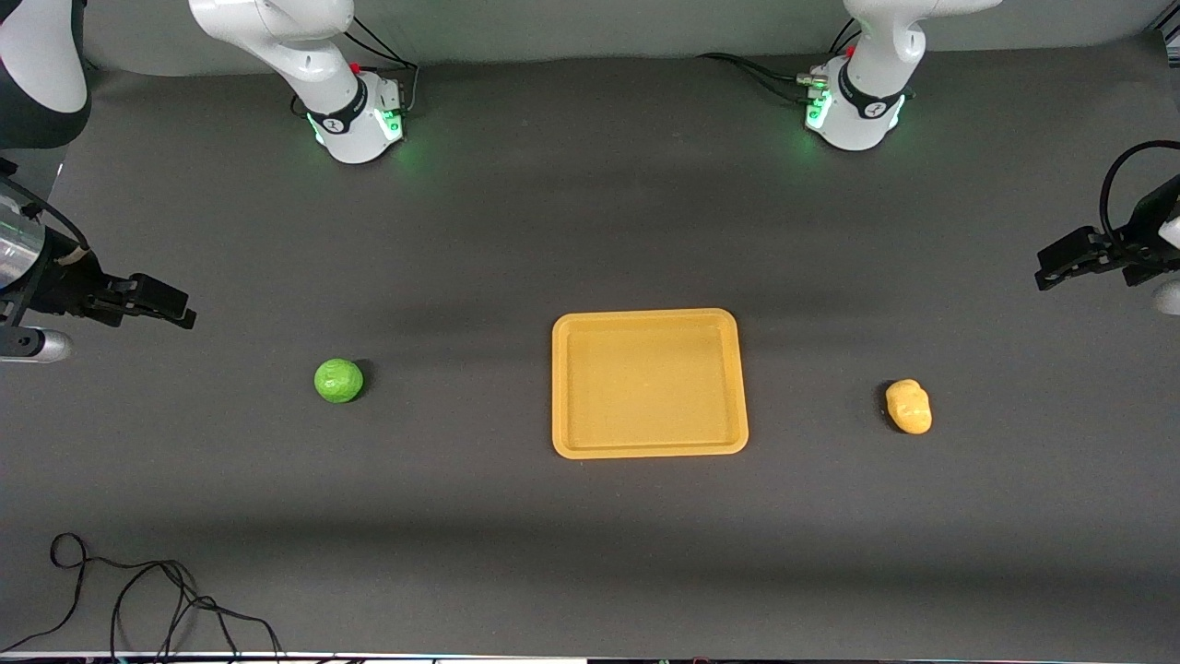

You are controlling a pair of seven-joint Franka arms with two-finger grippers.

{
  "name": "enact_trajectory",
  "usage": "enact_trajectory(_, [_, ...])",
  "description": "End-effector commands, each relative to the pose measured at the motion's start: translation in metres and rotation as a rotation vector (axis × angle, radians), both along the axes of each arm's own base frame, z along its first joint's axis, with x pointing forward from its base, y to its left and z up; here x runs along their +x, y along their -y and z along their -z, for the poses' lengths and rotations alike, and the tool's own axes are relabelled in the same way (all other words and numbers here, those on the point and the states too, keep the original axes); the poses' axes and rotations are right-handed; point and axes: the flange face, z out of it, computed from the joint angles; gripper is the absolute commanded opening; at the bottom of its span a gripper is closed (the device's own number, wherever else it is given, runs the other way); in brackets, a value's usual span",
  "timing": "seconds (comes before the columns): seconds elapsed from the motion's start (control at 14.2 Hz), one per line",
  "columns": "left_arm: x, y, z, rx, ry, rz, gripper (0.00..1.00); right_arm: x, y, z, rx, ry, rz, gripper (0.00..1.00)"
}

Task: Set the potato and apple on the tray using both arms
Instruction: 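Move the left gripper toward the yellow potato while the right gripper reaches the apple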

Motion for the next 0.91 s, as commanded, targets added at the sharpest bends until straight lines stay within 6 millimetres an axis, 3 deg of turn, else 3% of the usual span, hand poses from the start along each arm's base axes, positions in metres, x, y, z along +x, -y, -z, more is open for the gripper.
enact_trajectory(0.0, [-0.003, 0.004, -0.002, -0.005, 0.004, -0.003, 1.0, -0.01, -0.002, -0.006, -0.012, 0.005, -0.032, 1.0])
enact_trajectory(0.84, [0.006, 0.005, 0.013, -0.008, 0.011, -0.027, 1.0, -0.007, -0.002, 0.0, -0.011, -0.003, -0.03, 1.0])
